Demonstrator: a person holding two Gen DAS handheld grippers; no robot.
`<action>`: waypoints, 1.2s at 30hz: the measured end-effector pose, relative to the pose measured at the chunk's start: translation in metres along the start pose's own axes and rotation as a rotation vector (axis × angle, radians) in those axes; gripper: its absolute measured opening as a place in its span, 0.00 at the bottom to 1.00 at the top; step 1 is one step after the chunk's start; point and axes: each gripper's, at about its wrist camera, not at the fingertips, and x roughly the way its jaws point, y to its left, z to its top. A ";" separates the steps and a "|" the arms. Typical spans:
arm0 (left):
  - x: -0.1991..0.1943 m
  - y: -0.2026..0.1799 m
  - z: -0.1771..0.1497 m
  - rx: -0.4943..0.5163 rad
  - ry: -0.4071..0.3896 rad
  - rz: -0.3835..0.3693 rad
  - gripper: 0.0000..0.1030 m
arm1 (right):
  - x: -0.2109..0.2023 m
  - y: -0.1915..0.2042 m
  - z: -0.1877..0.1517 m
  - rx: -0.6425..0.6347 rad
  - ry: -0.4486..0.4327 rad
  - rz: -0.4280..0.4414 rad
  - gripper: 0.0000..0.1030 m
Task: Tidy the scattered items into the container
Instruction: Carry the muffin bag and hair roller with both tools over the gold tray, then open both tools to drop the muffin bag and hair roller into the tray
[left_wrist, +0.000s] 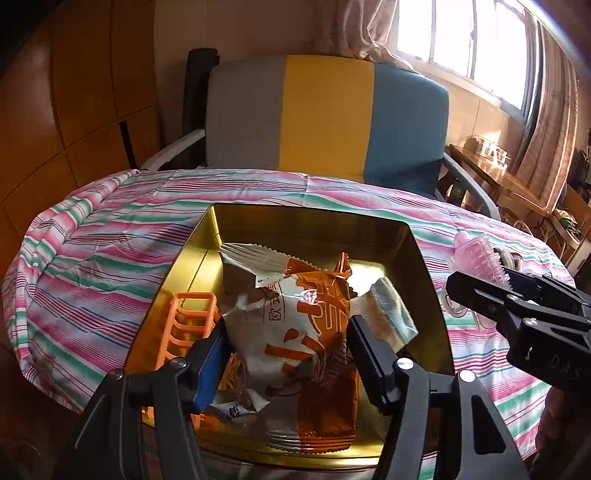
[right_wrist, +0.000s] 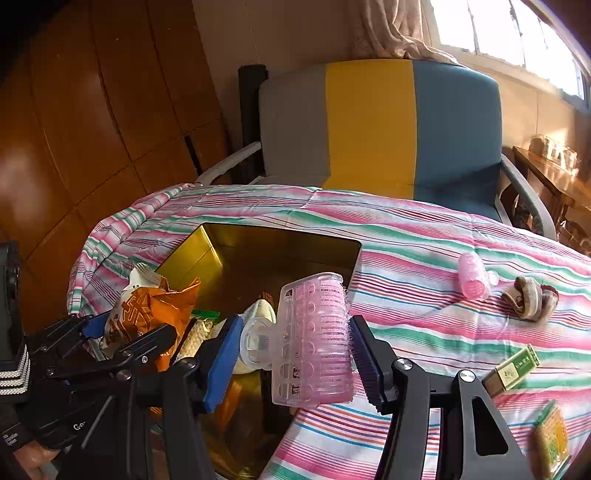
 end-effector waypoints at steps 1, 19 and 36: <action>0.002 0.005 0.001 -0.006 0.000 0.012 0.62 | 0.004 0.005 0.002 -0.006 0.003 0.000 0.57; 0.045 0.044 0.004 -0.044 0.055 0.111 0.62 | 0.072 0.048 0.012 -0.066 0.091 -0.053 0.58; 0.036 0.053 0.007 -0.074 0.017 0.124 0.64 | 0.083 0.058 0.013 -0.086 0.106 -0.059 0.59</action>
